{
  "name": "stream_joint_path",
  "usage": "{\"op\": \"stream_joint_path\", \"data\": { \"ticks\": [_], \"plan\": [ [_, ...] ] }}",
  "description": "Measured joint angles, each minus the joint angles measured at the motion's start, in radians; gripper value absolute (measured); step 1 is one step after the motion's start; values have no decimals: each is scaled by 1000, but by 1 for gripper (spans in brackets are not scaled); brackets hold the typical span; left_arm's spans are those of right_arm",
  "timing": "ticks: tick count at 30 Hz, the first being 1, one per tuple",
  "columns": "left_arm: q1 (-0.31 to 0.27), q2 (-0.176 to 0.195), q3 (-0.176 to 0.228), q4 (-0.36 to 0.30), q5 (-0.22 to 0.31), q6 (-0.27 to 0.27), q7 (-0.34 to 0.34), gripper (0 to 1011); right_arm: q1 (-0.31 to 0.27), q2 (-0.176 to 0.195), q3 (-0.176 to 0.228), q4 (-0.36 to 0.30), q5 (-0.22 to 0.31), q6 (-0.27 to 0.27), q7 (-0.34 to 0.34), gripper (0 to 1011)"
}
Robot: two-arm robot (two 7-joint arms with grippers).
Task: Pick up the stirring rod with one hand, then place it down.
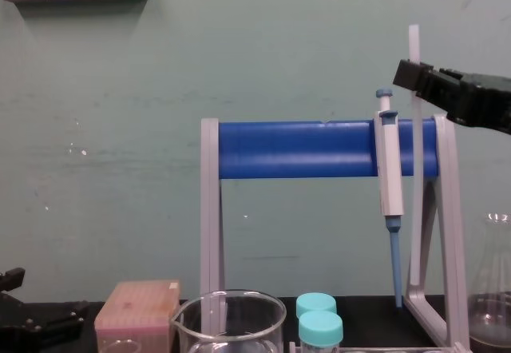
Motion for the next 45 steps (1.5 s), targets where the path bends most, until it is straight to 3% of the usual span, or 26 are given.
{"op": "stream_joint_path", "data": {
  "ticks": [8,18,35,45],
  "plan": [
    [0,0,0,0,0,0,0,1000,4,3,-12,24,15,-8,33,68],
    [0,0,0,0,0,0,0,1000,21,-15,-48,144,8,-61,86,68],
    [0,0,0,0,0,0,0,1000,37,-31,-75,220,8,-45,102,68],
    [0,0,0,0,0,0,0,1000,47,-38,-92,270,-19,-53,106,68]
  ]
}}
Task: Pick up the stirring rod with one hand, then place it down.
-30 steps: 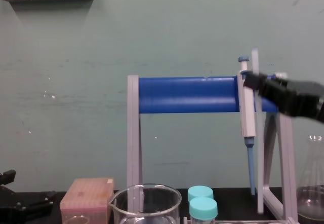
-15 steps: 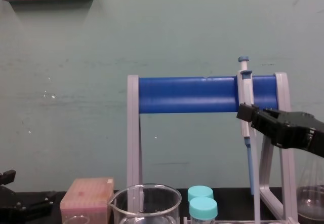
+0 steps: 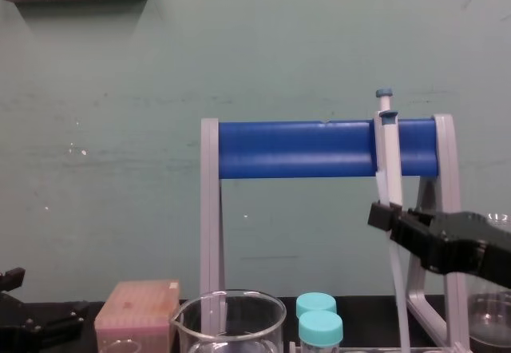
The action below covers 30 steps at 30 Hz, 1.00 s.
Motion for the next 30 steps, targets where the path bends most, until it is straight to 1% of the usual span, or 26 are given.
{"op": "stream_joint_path", "data": {
  "ticks": [15,30],
  "plan": [
    [0,0,0,0,0,0,0,1000,3,-18,-12,47,-25,14,-12,68],
    [0,0,0,0,0,0,0,1000,10,-27,-17,61,-43,20,-20,68]
  ]
}}
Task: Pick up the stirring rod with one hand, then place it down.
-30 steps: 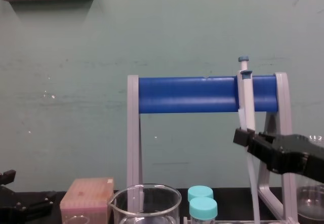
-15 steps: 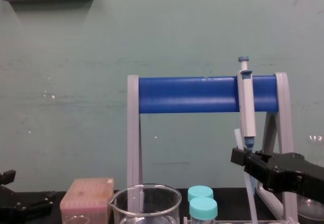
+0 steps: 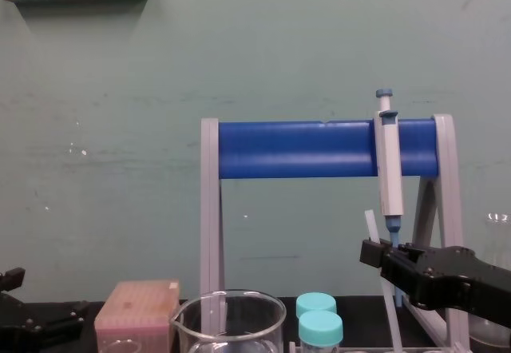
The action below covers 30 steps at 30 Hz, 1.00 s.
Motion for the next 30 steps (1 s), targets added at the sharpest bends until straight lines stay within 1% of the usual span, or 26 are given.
{"op": "stream_joint_path", "data": {
  "ticks": [7,8,10,12,16,19,20,21,24,25,28,29,30],
  "plan": [
    [0,0,0,0,0,0,0,1000,0,0,0,0,1,0,0,69],
    [0,0,0,0,0,0,0,1000,-1,1,0,0,1,0,1,104],
    [0,0,0,0,0,0,0,1000,-1,1,0,-1,2,0,1,134],
    [0,0,0,0,0,0,0,1000,-1,1,0,-1,2,0,1,213],
    [0,0,0,0,0,0,0,1000,-1,1,1,-1,3,0,1,313],
    [0,0,0,0,0,0,0,1000,-1,1,1,-1,3,0,1,433],
    [0,0,0,0,0,0,0,1000,-1,1,1,-1,3,0,1,452],
    [0,0,0,0,0,0,0,1000,-1,1,1,-1,4,0,1,518],
    [0,0,0,0,0,0,0,1000,-1,2,1,-1,4,1,1,578],
    [0,0,0,0,0,0,0,1000,-1,2,1,-1,4,1,1,640],
    [0,0,0,0,0,0,0,1000,-1,2,1,-1,4,1,1,700],
    [0,0,0,0,0,0,0,1000,-1,1,1,-1,4,1,1,757],
    [0,0,0,0,0,0,0,1000,-1,2,1,-1,5,1,1,776]
  ]
}}
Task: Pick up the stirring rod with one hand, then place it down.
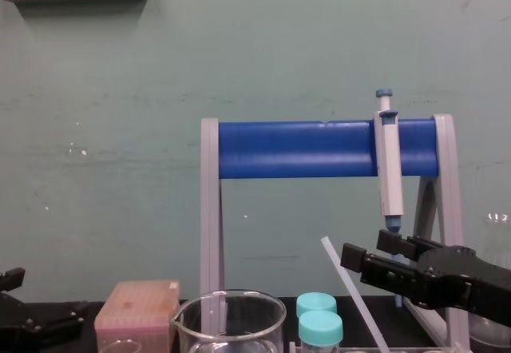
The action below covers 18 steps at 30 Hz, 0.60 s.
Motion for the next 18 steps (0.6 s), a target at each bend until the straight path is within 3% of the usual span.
{"op": "stream_joint_path", "data": {
  "ticks": [7,12,14,15,17,18],
  "plan": [
    [0,0,0,0,0,0,0,1000,0,0,1,0,0,0,0,976],
    [0,0,0,0,0,0,0,1000,8,-4,23,2,-24,-10,-49,1003],
    [0,0,0,0,0,0,0,1000,6,-10,48,-1,-58,-7,-128,1003],
    [0,0,0,0,0,0,0,1000,6,-10,48,-1,-58,-7,-128,1003],
    [0,0,0,0,0,0,0,1000,-2,-19,76,-8,-116,14,-259,1003],
    [0,0,0,0,0,0,0,1000,-8,-27,95,-10,-164,41,-362,1003]
  ]
}}
